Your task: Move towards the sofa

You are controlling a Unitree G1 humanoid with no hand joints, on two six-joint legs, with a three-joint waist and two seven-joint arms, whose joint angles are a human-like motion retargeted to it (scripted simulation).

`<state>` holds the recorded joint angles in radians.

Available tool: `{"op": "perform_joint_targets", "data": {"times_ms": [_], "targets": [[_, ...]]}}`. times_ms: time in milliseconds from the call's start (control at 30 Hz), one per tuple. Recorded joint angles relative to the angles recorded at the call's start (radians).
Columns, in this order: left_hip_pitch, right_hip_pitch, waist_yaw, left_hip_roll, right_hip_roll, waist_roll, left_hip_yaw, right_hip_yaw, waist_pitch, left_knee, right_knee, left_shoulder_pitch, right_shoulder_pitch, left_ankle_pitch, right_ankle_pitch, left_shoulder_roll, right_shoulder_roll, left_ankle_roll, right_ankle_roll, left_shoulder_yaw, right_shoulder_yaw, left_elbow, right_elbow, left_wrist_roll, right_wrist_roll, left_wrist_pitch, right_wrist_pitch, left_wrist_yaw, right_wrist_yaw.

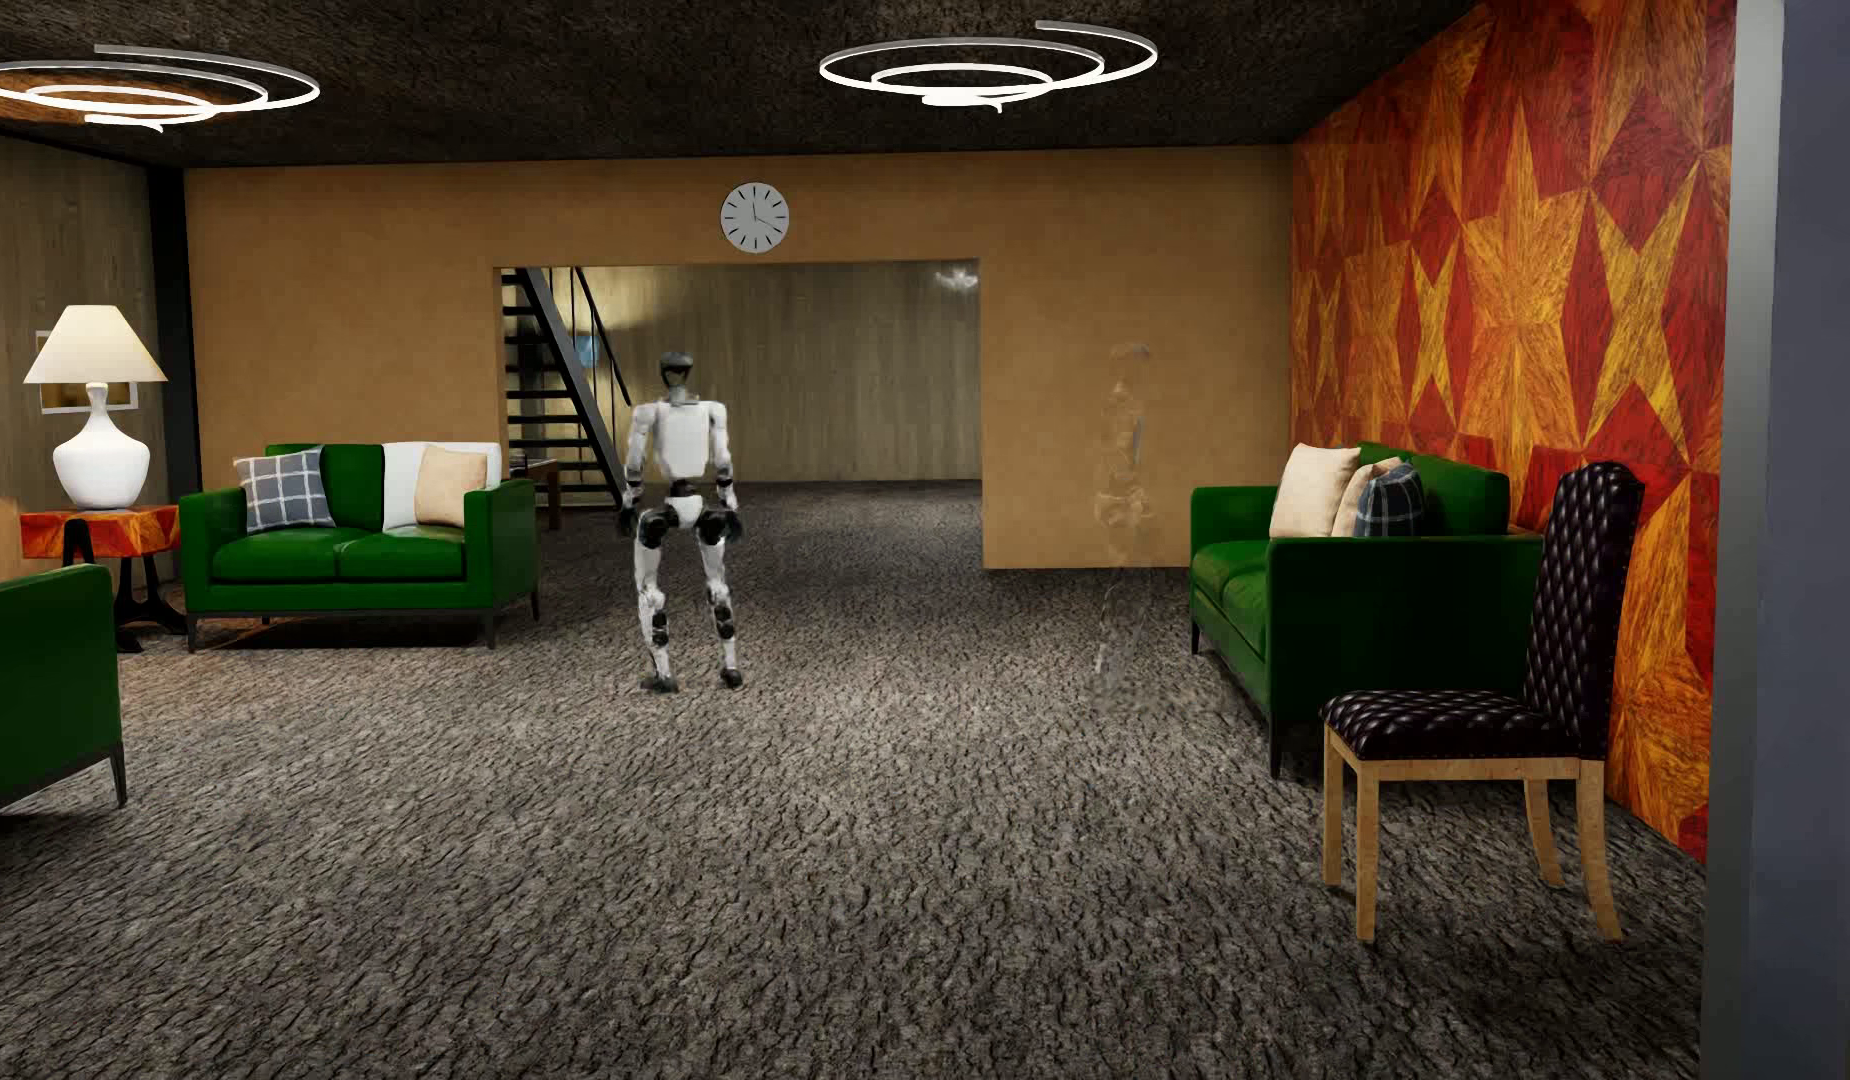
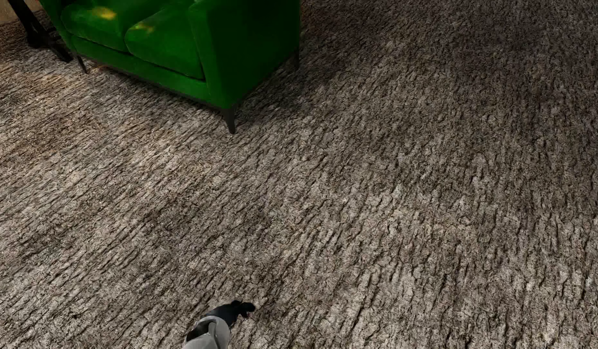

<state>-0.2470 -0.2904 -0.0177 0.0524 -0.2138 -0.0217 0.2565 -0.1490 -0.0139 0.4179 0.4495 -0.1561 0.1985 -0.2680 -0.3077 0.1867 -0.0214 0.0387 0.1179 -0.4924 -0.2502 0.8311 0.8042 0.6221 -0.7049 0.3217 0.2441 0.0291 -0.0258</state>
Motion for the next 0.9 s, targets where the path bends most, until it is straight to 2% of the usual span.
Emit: {"op": "perform_joint_targets", "data": {"times_ms": [100, 167, 267, 367, 400, 433, 467, 500, 533, 600, 633, 667, 700, 733, 800, 833, 867, 900], "targets": [[0.024, 0.052, 0.003, 0.028, 0.035, 0.001, 0.011, -0.008, -0.008, -0.022, -0.098, 0.036, -0.038, 0.009, 0.049, -0.009, -0.007, -0.009, 0.007, 0.079, 0.054, -0.034, 0.005, -0.047, -0.03, 0.013, 0.002, 0.074, 0.016], [0.034, 0.064, 0.006, 0.044, 0.053, 0.003, 0.02, -0.005, -0.01, -0.034, -0.12, 0.082, -0.057, 0.013, 0.055, -0.02, -0.015, -0.016, 0.004, 0.102, 0.088, -0.047, -0.016, -0.071, -0.04, 0.007, -0.022, 0.09, 0.018], [0.039, 0.05, 0.008, 0.054, 0.062, 0.002, 0.03, 0.009, -0.012, -0.033, -0.091, 0.14, -0.073, 0.012, 0.038, -0.03, -0.002, -0.023, -0.009, 0.045, 0.092, 0.002, -0.044, -0.061, -0.012, 0.015, -0.031, 0.043, -0.013], [0.033, 0.035, 0.009, 0.056, 0.062, 0.0, 0.026, 0.009, -0.011, -0.028, -0.062, 0.179, -0.068, 0.012, 0.021, -0.043, -0.011, -0.029, -0.019, -0.047, 0.116, 0.094, -0.053, -0.03, -0.005, 0.042, -0.042, -0.045, 0.0], [0.029, 0.029, 0.009, 0.055, 0.06, -0.001, 0.022, 0.006, -0.01, -0.025, -0.051, 0.194, -0.063, 0.013, 0.014, -0.055, -0.013, -0.032, -0.022, -0.041, 0.115, 0.118, -0.055, -0.055, -0.004, 0.054, -0.041, -0.058, 0.005], [0.024, 0.022, 0.01, 0.054, 0.057, -0.001, 0.015, 0.002, -0.008, -0.023, -0.039, 0.211, -0.064, 0.014, 0.007, -0.079, -0.012, -0.035, -0.026, 0.017, 0.114, 0.122, -0.052, -0.126, -0.005, 0.083, -0.036, -0.037, 0.008], [0.019, 0.015, 0.011, 0.051, 0.053, -0.002, 0.007, -0.003, -0.007, -0.021, -0.023, 0.228, -0.064, 0.016, -0.001, -0.086, -0.013, -0.04, -0.029, 0.051, 0.112, 0.111, -0.049, -0.17, -0.006, 0.088, -0.032, -0.004, 0.012], [0.012, 0.004, 0.012, 0.048, 0.047, -0.003, -0.003, -0.009, -0.005, -0.015, 0.001, 0.243, -0.063, 0.016, -0.015, -0.08, -0.016, -0.045, -0.034, 0.047, 0.111, 0.093, -0.047, -0.174, -0.007, 0.075, -0.03, 0.022, 0.016], [0.003, -0.013, 0.013, 0.043, 0.039, -0.005, -0.016, -0.015, -0.002, -0.006, 0.037, 0.254, -0.056, 0.016, -0.028, -0.055, -0.021, -0.052, -0.04, 0.017, 0.108, 0.082, -0.047, -0.148, -0.006, 0.052, -0.031, 0.031, 0.02], [-0.018, -0.059, 0.014, 0.029, 0.015, -0.011, -0.052, -0.023, 0.004, 0.014, 0.145, 0.243, -0.043, 0.017, -0.047, -0.016, -0.029, -0.07, -0.04, -0.039, 0.11, 0.071, -0.053, -0.102, -0.005, 0.028, -0.029, 0.008, 0.019], [-0.031, -0.089, 0.012, 0.023, 0.008, -0.015, -0.078, -0.006, 0.007, 0.023, 0.211, 0.22, -0.041, 0.022, -0.043, 0.001, -0.025, -0.081, -0.019, -0.062, 0.11, 0.077, -0.051, -0.084, -0.001, 0.028, -0.022, -0.012, 0.014], [-0.047, -0.124, 0.009, 0.015, 0.013, -0.018, -0.111, 0.043, 0.01, 0.032, 0.283, 0.191, -0.04, 0.027, -0.034, 0.017, -0.023, -0.094, 0.019, -0.08, 0.107, 0.086, -0.051, -0.069, 0.009, 0.03, -0.019, -0.029, 0.011], [-0.063, -0.155, 0.004, 0.008, 0.047, -0.019, -0.151, 0.145, 0.013, 0.039, 0.35, 0.157, -0.037, 0.035, -0.023, 0.03, -0.021, -0.109, 0.08, -0.091, 0.101, 0.097, -0.055, -0.059, 0.018, 0.037, -0.019, -0.041, -0.007], [-0.082, -0.172, 0.001, 0.002, 0.117, -0.019, -0.195, 0.287, 0.014, 0.047, 0.399, 0.119, -0.033, 0.043, -0.026, 0.041, -0.017, -0.128, 0.127, -0.096, 0.089, 0.107, -0.065, -0.051, 0.033, 0.047, -0.023, -0.045, -0.034], [-0.131, -0.092, 0.0, -0.001, 0.312, -0.013, -0.305, 0.6, 0.016, 0.061, 0.4, 0.049, -0.034, 0.065, -0.103, 0.063, -0.008, -0.176, 0.13, -0.086, 0.086, 0.094, -0.071, -0.042, 0.053, 0.055, -0.024, -0.034, -0.052], [-0.156, -0.032, -0.004, -0.005, 0.365, -0.008, -0.381, 0.715, 0.018, 0.055, 0.361, 0.01, -0.029, 0.082, -0.158, 0.072, -0.004, -0.209, 0.133, -0.077, 0.089, 0.081, -0.078, -0.042, 0.058, 0.053, -0.023, -0.023, -0.047], [-0.182, -0.011, -0.008, -0.015, 0.367, -0.008, -0.462, 0.719, 0.022, 0.047, 0.33, -0.037, -0.011, 0.1, -0.203, 0.077, -0.002, -0.255, 0.133, -0.075, 0.093, 0.069, -0.088, -0.044, 0.062, 0.046, -0.028, -0.01, -0.037], [-0.213, -0.007, -0.009, -0.034, 0.351, -0.009, -0.544, 0.596, 0.027, 0.035, 0.301, -0.086, 0.004, 0.119, -0.232, 0.081, 0.004, -0.285, 0.006, -0.082, 0.101, 0.051, -0.098, -0.045, 0.066, 0.032, -0.032, -0.005, -0.026]]}}
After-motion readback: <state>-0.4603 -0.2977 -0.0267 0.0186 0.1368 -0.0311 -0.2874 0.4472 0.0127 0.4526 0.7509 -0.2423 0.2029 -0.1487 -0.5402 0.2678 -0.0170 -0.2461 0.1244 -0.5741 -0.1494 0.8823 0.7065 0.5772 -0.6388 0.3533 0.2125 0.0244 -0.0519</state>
